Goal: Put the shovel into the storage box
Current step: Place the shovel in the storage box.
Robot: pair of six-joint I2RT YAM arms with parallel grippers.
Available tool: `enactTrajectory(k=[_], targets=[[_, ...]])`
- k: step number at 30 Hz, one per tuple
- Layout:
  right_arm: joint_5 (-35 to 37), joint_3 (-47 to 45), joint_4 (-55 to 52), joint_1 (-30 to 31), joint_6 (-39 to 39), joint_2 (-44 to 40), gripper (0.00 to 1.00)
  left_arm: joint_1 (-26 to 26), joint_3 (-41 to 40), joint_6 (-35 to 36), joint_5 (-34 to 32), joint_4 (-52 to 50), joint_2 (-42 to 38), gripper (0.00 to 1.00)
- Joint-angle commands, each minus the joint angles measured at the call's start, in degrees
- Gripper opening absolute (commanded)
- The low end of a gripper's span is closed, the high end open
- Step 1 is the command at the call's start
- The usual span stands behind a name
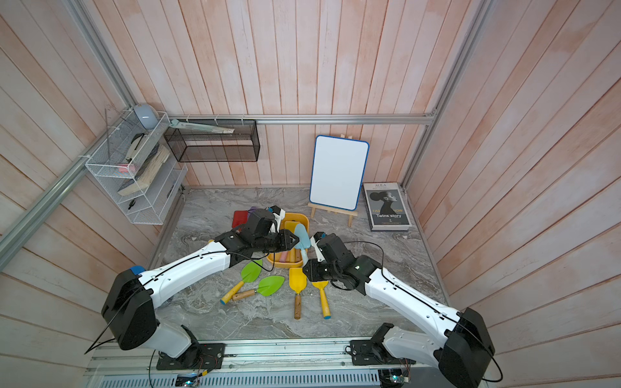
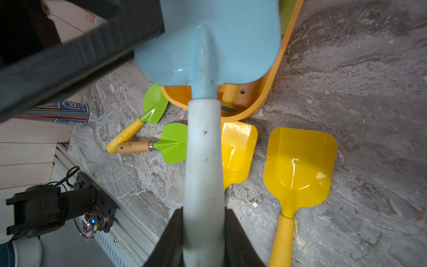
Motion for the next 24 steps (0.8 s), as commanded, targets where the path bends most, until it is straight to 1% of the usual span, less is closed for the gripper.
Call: enactTrajectory(k=[1,3,9,14,17,21,22,23,24], targets=[[-0.37,1.76,1.34,0.58,-0.59,-0.37,0.0,-0.06,1.19,0.03,-1.08,0.3,0.57,0.22],[-0.45,1.75,1.43,0.66,-0.5,-0.63,0.0,-0.12,0.95,-0.06,-1.14,0.34,0.55,0.21],[-0.59,1.56,1.78,0.75,-0.45,-0.92,0.0,-0.1,0.47,-0.25,-1.15,0.56,0.89,0.14],[-0.66,1.58,2.05,0.75,-0.37,-1.17,0.0,-0.12,0.53,-0.34,-1.05,0.59,1.46,0.07],[-0.59,1.63,2.1,0.82,-0.45,-1.32,0.0,-0.12,0.57,-0.41,-1.04,0.52,1.82,0.01],[-0.08,1.77,1.96,0.81,-0.37,-1.33,0.0,-0.07,0.72,-0.49,-1.38,0.27,1.98,0.0],[0.13,1.83,1.96,0.79,-0.35,-1.33,0.04,-0.11,0.83,-0.41,-1.59,0.1,1.95,0.0],[0.32,1.88,1.96,0.78,-0.36,-1.32,0.15,-0.05,0.91,-0.24,-1.66,-0.18,2.02,0.0],[0.4,1.96,1.89,0.83,-0.36,-1.33,0.21,0.04,1.02,-0.02,-1.66,-0.34,2.0,0.0]])
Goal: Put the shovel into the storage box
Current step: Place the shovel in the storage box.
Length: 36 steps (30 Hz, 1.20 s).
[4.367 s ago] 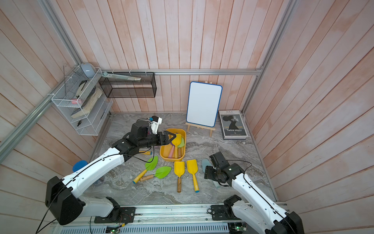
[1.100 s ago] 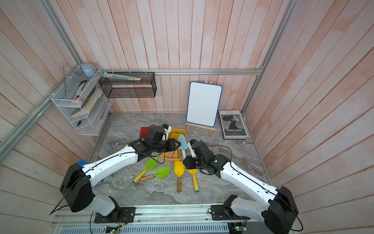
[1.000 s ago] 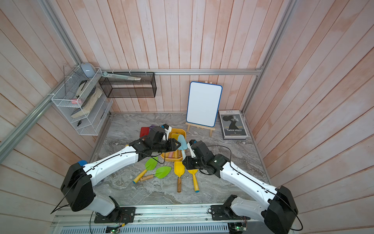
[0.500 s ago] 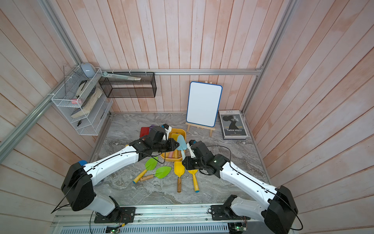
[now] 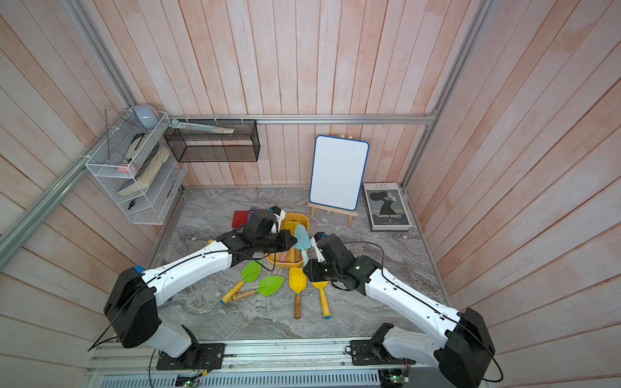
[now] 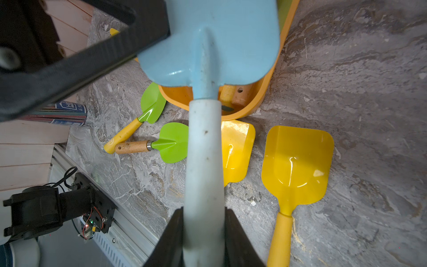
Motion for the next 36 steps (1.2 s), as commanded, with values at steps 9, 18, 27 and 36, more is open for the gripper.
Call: enactTrajectory(k=[9,18,27,36], targets=[[0.3,2.84,2.05,0.52,-1.61,-1.41,0.52,5.88,2.04,4.28,3.12,-0.8,0.48,0.0],[0.9,2.53,1.33,0.49,-2.51,-1.59,0.53,12.89,11.28,17.75,6.21,-9.78,5.49,0.0],[1.0,1.52,1.16,0.49,-2.76,-2.12,0.52,15.35,22.19,28.0,1.0,-20.7,14.35,0.0],[1.5,-0.1,1.0,0.41,-2.25,-3.8,0.53,15.35,28.39,31.68,-6.34,-25.02,21.47,0.0]])
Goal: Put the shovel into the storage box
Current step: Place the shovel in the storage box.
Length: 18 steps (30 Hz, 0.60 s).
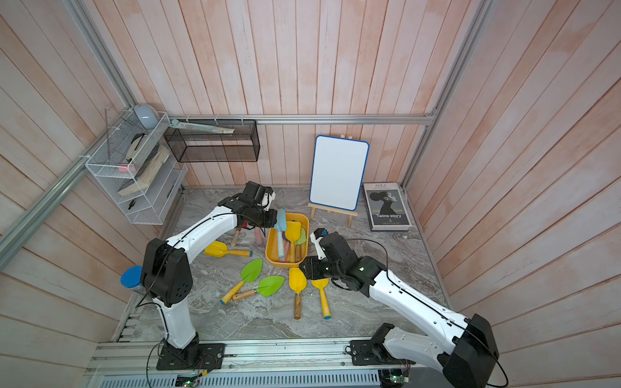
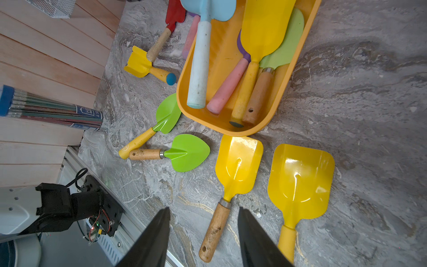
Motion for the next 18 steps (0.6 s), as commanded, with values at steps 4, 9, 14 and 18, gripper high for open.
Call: enactTrajectory(k=[4,9,14,18], targets=[[1.02,-1.42,-0.18,0.23,-0.29,-1.06,0.52,0.12,3.62,3.62,-5.89,-2.04,2.9,0.0],[0.84,-1.49,0.01,0.23,-0.29,-0.18,0.53,0.1,4.9,4.24,-7.29,-2.26,4.86,0.0],[0.8,-1.45,0.2,0.23,-0.4,0.57,0.52,0.11,5.56,4.88,-7.22,-2.47,6.93,0.0],[0.72,-1.38,0.27,0.23,-0.47,1.03,0.52,0.2,5.64,4.76,-5.75,-2.21,8.69,0.0]])
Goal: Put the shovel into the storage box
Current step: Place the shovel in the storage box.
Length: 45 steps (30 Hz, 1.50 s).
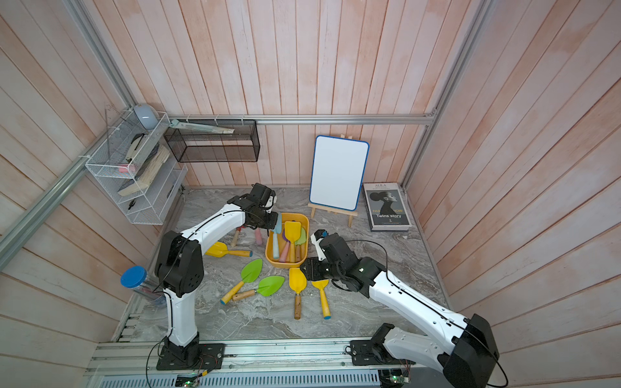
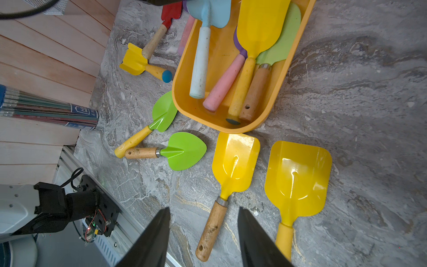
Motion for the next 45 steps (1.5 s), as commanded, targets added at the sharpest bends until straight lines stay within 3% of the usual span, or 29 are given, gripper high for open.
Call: enactTrajectory(k=[1,24,39,45], targets=[[0.54,-0.68,0.31,0.18,-0.55,0.63,0.53,0.16,1.47,0.8,0.94,0.11,1.87,0.0],[0.08,-0.79,0.32,0.23,-0.73,1.85,0.52,0.16,-1.25,-0.18,8.58,4.71,4.2,0.0],[-0.32,-0.72,0.38,0.23,-0.73,2.4,0.53,0.24,-1.78,-1.21,8.88,5.81,6.61,0.0],[-0.34,-0.33,0.33,0.23,-0.99,2.72,0.53,0.24,-1.6,-1.67,8.46,5.58,7.45,0.23]])
